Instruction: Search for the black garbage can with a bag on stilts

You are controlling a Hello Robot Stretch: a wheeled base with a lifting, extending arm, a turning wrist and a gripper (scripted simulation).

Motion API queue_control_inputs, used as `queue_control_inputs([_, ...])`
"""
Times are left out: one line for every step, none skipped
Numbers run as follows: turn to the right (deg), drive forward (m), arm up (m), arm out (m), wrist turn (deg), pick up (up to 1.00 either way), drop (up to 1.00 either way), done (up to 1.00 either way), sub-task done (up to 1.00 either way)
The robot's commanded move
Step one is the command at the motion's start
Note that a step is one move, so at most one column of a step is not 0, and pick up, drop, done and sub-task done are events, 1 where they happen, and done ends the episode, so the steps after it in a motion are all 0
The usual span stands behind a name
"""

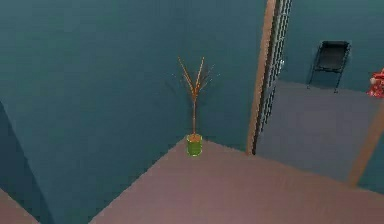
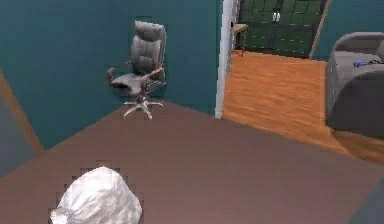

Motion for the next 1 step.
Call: queue_control_inputs([0.0,0.55,0.0,0.0,0.0,0.0,0.0,0.0,0.0])
